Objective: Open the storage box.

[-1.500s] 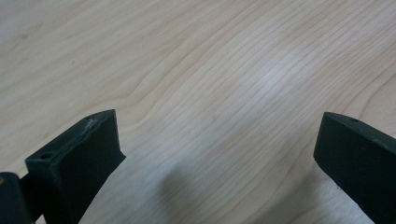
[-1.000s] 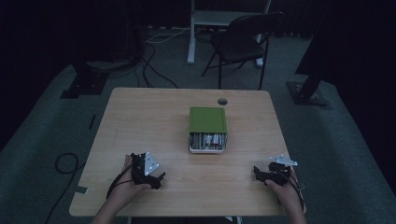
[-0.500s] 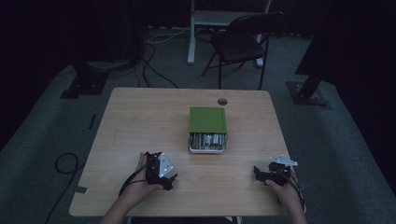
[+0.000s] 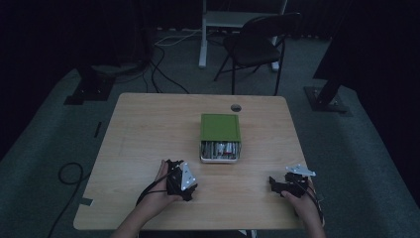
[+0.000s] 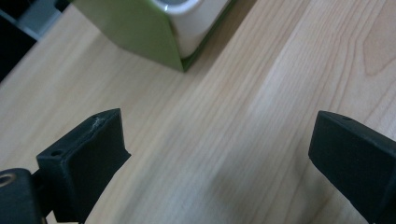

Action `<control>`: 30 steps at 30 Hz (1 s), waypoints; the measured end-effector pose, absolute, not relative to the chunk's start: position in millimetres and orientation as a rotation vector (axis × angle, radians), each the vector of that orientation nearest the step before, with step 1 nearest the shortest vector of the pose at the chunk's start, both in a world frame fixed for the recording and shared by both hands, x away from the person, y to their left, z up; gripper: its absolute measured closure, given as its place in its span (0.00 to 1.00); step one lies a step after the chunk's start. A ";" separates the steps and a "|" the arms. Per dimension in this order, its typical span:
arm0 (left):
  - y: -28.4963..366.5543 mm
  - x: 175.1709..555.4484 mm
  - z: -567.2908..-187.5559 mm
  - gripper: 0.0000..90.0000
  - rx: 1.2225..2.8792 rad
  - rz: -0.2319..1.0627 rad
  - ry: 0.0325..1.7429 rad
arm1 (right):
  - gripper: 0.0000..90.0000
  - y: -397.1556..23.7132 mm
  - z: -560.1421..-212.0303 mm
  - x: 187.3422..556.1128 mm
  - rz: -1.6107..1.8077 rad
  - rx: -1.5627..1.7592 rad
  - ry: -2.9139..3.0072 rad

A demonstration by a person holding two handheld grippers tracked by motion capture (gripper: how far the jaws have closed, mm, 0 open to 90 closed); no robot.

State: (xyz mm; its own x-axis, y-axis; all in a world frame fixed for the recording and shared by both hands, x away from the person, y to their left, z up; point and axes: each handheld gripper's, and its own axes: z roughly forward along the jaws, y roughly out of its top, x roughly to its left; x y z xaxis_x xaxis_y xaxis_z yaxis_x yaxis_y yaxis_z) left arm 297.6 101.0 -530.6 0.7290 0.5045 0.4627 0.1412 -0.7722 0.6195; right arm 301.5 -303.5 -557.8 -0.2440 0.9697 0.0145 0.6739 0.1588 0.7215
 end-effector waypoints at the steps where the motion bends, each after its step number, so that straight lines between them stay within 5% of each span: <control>1: 98.0 296.8 -530.5 0.05 2.380 0.862 0.462 | 0.12 -303.5 -557.8 301.5 0.859 1.557 1.985; 30: 29.8 290.5 -530.1 0.10 2.390 1.100 0.073 | 0.12 -303.9 -557.9 301.7 0.862 1.551 1.989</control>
State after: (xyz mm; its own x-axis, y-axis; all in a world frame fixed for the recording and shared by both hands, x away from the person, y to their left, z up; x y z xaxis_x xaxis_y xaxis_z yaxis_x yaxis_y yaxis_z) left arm 290.5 29.8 -530.1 0.6716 0.2509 0.6971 -0.1572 -0.8712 0.4650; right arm 301.7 -303.9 -557.9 -0.2496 0.9683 0.0138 0.6720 0.1630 0.7224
